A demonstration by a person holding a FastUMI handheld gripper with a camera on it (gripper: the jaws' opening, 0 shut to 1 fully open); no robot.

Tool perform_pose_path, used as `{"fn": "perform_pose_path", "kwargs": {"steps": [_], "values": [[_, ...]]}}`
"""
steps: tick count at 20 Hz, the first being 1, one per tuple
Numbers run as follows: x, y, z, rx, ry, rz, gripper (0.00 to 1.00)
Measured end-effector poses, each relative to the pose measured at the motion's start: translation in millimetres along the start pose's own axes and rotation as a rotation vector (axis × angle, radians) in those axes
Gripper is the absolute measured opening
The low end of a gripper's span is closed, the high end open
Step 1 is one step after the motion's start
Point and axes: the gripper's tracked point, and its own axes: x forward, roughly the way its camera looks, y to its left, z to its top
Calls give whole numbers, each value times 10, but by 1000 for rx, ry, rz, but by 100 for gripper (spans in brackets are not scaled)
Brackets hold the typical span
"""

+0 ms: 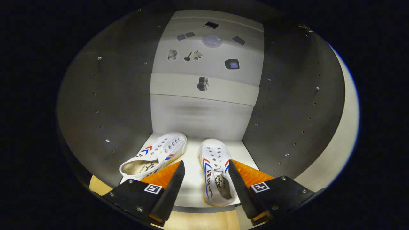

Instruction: Open the shoe cabinet door, grab the shoes and put them into the shoe cabinet, then close the shoe cabinet door.

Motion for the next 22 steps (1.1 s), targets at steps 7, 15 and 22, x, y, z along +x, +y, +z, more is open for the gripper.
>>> {"fn": "perform_pose_path", "kwargs": {"steps": [7,15,22], "values": [[-858,-106,405,2,-148,52,95],[-1930,-274,608,4,-251,94,95],[-3007,-429,603,-6,-309,73,95]]}}
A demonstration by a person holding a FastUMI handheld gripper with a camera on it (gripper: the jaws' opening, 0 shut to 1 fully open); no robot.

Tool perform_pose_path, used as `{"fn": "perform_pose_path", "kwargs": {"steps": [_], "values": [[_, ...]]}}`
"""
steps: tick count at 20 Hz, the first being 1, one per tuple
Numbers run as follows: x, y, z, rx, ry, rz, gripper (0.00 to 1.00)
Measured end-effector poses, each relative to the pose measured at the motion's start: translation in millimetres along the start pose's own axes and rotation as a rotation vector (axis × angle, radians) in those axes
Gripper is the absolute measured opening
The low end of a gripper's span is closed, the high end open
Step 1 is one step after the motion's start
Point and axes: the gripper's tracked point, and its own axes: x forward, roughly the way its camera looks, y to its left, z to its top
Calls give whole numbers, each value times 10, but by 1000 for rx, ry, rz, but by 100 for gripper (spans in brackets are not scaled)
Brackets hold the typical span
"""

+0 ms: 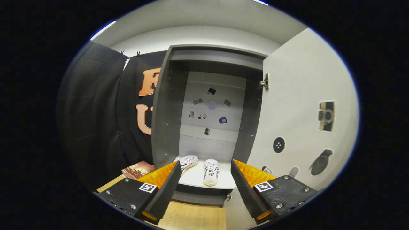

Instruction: Open the shoe cabinet door, grab the shoes and put them into the shoe cabinet, then close the shoe cabinet door.

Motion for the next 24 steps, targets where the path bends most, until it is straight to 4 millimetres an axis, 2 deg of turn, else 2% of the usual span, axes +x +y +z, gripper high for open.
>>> {"fn": "perform_pose_path", "kwargs": {"steps": [5,9,14,17,19,21,24], "values": [[-872,-196,233,6,-31,-59,95],[-1541,-467,335,-3,-46,-127,95],[-2162,-944,238,29,-45,-218,95],[-2352,-1353,131,54,-50,-270,95],[-2407,-1610,14,82,-40,-281,95],[-2386,-1854,-109,104,-22,-286,95],[-2148,-2180,-280,137,1,-284,95]]}}
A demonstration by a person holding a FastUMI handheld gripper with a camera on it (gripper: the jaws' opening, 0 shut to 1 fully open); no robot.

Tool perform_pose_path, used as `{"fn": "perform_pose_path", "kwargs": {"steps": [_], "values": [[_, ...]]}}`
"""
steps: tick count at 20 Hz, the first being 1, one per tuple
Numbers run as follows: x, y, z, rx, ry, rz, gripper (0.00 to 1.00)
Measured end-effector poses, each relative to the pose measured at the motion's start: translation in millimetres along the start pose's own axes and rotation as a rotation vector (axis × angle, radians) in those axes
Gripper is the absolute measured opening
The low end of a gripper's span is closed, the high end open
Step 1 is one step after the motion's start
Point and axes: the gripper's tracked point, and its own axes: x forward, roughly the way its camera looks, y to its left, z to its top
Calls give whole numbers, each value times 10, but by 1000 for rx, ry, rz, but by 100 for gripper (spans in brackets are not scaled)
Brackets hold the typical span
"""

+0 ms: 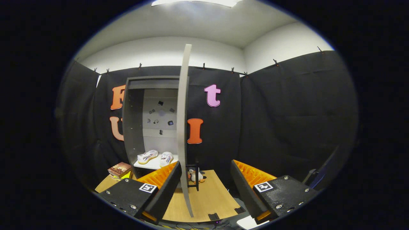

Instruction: Open the shoe cabinet door, grab the shoes and put them into the shoe cabinet, then close the shoe cabinet door.

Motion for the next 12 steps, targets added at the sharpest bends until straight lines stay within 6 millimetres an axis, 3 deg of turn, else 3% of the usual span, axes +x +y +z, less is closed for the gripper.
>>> {"fn": "perform_pose_path", "kwargs": {"steps": [2,3,6,9,12], "values": [[204,-79,-36,29,9,15,95],[410,-83,-86,34,10,16,95],[688,7,-120,31,13,50,95],[808,205,-177,20,27,113,95],[841,274,-162,5,13,140,90]]}}
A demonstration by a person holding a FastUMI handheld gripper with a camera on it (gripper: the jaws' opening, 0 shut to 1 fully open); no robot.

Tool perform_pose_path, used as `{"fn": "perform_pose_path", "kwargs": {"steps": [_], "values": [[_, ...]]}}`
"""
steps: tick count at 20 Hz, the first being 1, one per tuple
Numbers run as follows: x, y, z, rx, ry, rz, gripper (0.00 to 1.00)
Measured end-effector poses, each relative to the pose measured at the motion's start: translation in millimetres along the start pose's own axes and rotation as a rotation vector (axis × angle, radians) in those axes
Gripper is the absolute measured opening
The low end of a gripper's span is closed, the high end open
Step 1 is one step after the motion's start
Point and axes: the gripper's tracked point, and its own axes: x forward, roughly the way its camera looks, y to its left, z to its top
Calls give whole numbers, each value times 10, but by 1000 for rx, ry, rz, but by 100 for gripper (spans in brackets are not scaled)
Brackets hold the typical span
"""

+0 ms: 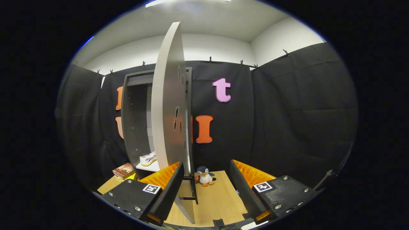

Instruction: Open the shoe cabinet door, grab the shoes and put them into the shoe cabinet, then close the shoe cabinet door.

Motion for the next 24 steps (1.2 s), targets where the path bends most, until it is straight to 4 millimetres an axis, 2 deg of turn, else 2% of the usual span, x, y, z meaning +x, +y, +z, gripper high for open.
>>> {"fn": "perform_pose_path", "kwargs": {"steps": [3,9,16,21,24], "values": [[-11,234,-11,12,9,65,88],[67,1003,-7,49,3,240,88],[316,1716,109,31,-16,237,88],[535,2209,106,64,-27,252,89],[753,2417,82,70,-24,245,90]]}}
